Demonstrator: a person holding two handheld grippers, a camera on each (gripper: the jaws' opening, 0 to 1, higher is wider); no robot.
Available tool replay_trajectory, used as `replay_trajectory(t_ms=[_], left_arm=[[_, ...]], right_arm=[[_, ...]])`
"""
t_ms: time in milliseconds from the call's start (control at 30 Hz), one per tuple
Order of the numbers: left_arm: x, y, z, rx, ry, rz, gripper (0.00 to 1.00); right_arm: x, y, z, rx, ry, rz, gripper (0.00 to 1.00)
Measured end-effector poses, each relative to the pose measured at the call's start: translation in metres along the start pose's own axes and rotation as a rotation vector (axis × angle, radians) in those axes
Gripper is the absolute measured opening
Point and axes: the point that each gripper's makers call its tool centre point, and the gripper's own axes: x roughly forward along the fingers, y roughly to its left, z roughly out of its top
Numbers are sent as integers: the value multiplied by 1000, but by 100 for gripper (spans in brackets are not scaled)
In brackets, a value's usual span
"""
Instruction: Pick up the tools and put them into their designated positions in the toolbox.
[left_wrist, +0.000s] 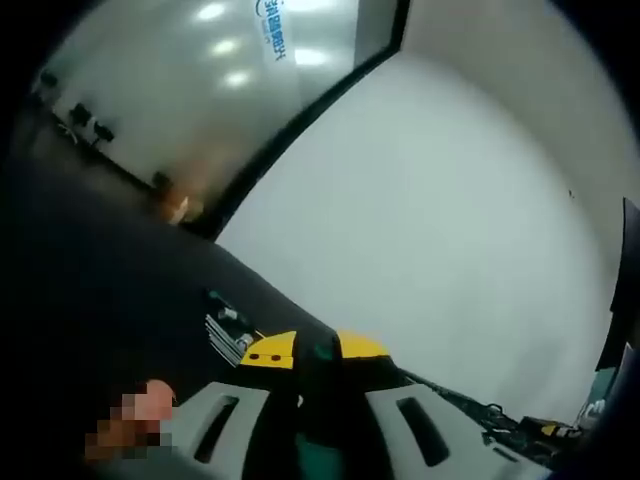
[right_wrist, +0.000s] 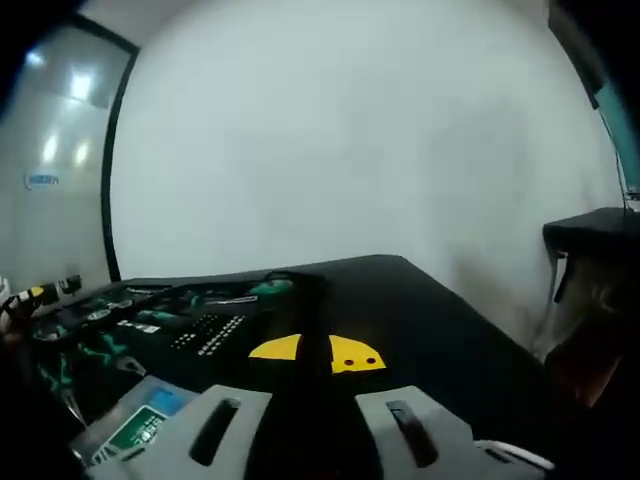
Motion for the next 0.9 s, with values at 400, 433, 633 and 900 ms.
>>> replay_trajectory(t_ms=[400,433,633,900], left_arm=[[8,-7,-5,49,55,7,16],[11,-7,-3,88,55,13,16],[52,13,-19,784,304,148,17],[109,30,-59,1289,622,79,17]], right_arm=[[1,-12,2,53,-11,-32,7],[1,-11,2,47,-12,-31,7],[1,-9,-1,36,-4,-29,7],[2,-10,-3,44,-2,-31,7]])
